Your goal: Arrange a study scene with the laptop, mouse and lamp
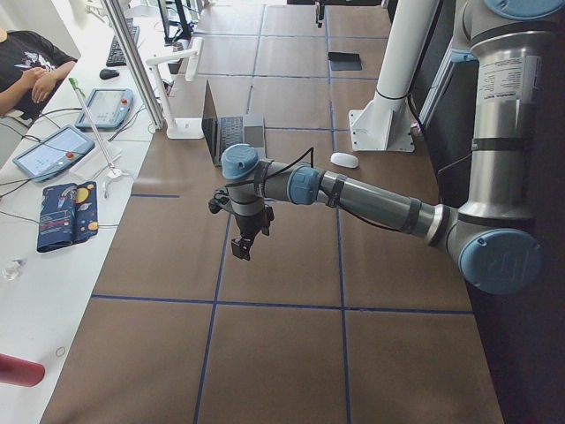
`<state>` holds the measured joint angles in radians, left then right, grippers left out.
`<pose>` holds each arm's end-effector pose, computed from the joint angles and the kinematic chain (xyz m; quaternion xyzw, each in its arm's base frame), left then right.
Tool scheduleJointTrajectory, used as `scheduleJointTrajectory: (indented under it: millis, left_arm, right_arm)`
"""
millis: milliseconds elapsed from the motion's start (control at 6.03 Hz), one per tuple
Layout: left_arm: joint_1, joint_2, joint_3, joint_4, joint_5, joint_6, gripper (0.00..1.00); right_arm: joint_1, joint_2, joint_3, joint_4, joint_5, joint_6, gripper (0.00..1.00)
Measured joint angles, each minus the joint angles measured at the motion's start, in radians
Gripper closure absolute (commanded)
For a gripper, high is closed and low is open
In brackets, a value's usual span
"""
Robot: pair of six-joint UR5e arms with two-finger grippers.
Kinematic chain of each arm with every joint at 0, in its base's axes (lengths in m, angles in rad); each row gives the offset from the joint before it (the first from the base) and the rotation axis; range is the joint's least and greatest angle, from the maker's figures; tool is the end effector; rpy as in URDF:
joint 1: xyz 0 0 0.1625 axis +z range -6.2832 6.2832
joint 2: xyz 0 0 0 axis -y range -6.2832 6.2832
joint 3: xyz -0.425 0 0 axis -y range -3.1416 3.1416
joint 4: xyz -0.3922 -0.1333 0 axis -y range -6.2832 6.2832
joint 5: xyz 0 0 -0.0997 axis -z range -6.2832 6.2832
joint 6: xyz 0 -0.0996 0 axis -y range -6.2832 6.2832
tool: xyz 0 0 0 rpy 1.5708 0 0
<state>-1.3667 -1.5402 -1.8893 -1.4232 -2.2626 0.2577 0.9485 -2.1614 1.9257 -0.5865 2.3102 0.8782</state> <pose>0.0275 -0.4768 0.5379 0.0750 0.3363 0.2379 0.9081 -0.1023 -0.2562 0.5932 0.0201 -0.4785 -0.0203 0.8776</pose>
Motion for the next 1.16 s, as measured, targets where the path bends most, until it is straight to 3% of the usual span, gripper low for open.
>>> scheduleJointTrajectory:
  millis: [332,664,829,995,1161]
  left_arm:
    - [0.000,0.000,-0.009,0.000,0.000,-0.006,0.00]
    - [0.000,0.000,-0.018,0.000,0.000,-0.010,0.00]
    - [0.000,0.000,-0.020,0.000,0.000,-0.013,0.00]
    - [0.000,0.000,-0.021,0.000,0.001,-0.013,0.00]
    - [-0.001,0.000,-0.023,0.000,0.001,-0.014,0.00]
  right_arm:
    - [-0.267,-0.010,-0.010,0.088,-0.207,0.251,0.03]
    - [-0.430,-0.019,-0.077,0.191,-0.322,0.367,0.10]
    - [-0.515,-0.020,-0.095,0.226,-0.380,0.425,0.36]
    - [-0.576,-0.024,-0.100,0.242,-0.424,0.468,0.73]
    - [-0.599,-0.041,-0.100,0.266,-0.437,0.483,0.95]
